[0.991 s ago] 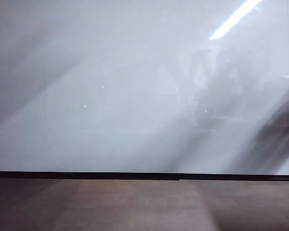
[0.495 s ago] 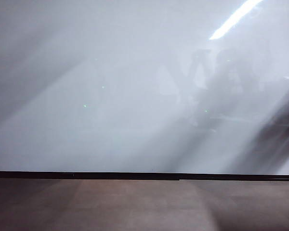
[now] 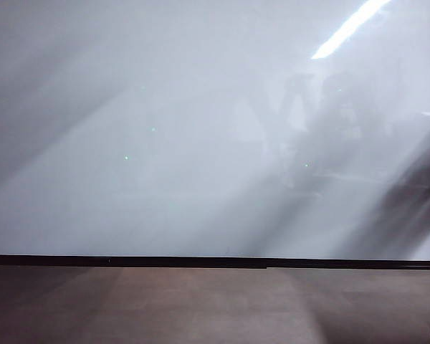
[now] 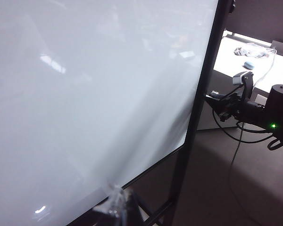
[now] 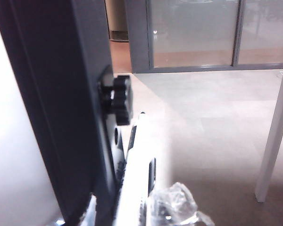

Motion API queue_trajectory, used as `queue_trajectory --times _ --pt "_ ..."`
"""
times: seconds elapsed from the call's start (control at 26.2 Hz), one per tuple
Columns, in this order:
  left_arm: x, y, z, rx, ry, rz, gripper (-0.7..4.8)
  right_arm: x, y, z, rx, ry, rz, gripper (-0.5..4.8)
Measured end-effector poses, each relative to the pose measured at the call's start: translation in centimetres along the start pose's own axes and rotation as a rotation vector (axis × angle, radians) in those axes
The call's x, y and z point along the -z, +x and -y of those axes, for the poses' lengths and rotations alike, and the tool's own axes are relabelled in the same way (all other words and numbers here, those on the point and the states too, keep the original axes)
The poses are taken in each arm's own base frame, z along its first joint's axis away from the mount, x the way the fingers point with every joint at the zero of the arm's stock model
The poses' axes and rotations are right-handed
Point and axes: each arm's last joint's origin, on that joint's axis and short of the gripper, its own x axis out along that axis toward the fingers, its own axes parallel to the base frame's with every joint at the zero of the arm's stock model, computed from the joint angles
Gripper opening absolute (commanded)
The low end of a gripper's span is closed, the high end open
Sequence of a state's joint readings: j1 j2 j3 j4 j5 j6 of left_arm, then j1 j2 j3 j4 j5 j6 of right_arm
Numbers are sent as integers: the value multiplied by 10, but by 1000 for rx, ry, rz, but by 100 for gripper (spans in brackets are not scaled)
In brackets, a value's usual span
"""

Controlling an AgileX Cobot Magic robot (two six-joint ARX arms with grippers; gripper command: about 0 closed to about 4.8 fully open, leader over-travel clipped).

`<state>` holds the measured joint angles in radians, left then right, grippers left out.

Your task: Reach to the right to find the marker pen, pick it up, and write the number 3 on the whiteboard.

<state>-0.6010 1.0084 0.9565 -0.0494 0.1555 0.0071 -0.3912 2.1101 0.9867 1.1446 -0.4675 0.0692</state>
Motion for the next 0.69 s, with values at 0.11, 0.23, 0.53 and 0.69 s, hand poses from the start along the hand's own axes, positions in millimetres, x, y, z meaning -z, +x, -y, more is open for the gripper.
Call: queue_trajectory --times 0.11,0.23,0.53,0.69 --pt "0 0 0 0 0 0 -5 0 0 0 0 1 -1 146" --pt "0 0 0 0 0 0 -5 0 0 0 0 1 -1 105" --pt "0 0 0 0 0 0 -5 0 0 0 3 -1 -1 65" --pt "0 0 0 0 0 0 -5 0 0 0 5 -2 -1 48"
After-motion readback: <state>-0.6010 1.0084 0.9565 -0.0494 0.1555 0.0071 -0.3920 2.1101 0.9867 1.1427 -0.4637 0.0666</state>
